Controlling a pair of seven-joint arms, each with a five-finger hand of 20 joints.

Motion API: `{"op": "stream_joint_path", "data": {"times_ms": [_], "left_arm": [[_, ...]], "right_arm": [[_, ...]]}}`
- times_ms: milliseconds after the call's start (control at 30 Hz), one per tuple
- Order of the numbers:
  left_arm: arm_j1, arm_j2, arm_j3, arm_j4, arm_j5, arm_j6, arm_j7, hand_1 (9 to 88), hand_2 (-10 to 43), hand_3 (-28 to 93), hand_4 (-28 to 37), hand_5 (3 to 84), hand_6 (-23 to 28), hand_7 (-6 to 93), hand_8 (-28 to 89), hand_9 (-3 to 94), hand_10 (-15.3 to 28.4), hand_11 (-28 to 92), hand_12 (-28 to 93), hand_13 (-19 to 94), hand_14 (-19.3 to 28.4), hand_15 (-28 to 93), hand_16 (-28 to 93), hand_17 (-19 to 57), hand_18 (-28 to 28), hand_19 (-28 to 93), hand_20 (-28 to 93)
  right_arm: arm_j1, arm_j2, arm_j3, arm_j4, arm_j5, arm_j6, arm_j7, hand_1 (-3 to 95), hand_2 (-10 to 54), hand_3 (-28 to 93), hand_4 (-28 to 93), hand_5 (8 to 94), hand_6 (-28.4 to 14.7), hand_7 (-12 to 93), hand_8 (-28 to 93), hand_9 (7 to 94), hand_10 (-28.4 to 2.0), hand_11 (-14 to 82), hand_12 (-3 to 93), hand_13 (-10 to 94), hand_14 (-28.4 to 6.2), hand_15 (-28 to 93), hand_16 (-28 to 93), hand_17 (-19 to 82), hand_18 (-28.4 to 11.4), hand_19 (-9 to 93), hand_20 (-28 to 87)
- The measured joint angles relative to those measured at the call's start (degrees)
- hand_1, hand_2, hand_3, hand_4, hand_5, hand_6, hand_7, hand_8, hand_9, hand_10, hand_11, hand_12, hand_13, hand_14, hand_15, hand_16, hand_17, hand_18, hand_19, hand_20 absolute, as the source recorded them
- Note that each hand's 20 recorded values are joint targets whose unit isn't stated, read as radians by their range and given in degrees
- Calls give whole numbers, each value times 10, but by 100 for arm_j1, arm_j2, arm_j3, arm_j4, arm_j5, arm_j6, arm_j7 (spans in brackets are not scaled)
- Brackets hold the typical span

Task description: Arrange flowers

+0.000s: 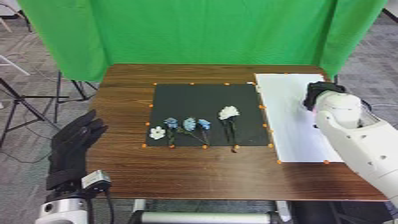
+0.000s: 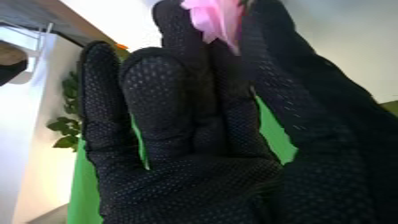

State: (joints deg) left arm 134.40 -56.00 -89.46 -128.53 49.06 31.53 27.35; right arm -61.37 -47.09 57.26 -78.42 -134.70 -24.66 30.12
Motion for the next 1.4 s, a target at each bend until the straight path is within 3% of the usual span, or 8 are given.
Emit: {"op": "stream_joint_path", "data": {"times_ms": [167, 433, 800, 1400], "left_arm": [[-3, -1, 0, 0, 3, -1, -5, 269, 52, 835, -188, 419, 115, 162, -112, 360, 205, 378, 53, 250, 272, 645, -180, -90, 211, 600, 10], [-6, 0, 12, 0, 4, 1, -13, 269, 53, 834, -187, 418, 115, 162, -112, 360, 205, 379, 53, 249, 271, 645, -180, -90, 210, 600, 10], [12, 1, 1, -7, 3, 5, -16, 270, 53, 833, -187, 418, 115, 162, -112, 360, 205, 379, 52, 250, 272, 645, -180, -90, 210, 600, 9], [33, 19, 2, -6, -1, 6, -4, 270, 53, 833, -189, 418, 116, 161, -112, 360, 205, 378, 52, 250, 272, 646, -180, -90, 211, 600, 9]], "right_arm": [[-44, 79, -144, 7, -93, 274, 39, 554, -94, 762, -283, 725, 11, 388, -21, 852, -44, 180, 382, 770, -28, 732, 184, 361, -167, 884, 17], [-180, 179, -228, -98, -177, 634, 32, 560, -95, 766, -283, 742, 8, 375, -10, 864, -42, 180, 393, 783, -24, 730, 189, 370, -168, 893, 13], [-923, 319, 118, -1147, -551, 1179, -559, 558, -95, 773, -283, 749, 7, 367, -1, 870, -44, 179, 394, 790, -23, 725, 193, 372, -169, 900, 6], [-1835, -12, 406, -2500, -822, 1368, -1370, 556, -95, 778, -283, 755, 5, 356, 8, 875, -46, 178, 394, 795, -27, 721, 197, 374, -173, 909, -9]]}}
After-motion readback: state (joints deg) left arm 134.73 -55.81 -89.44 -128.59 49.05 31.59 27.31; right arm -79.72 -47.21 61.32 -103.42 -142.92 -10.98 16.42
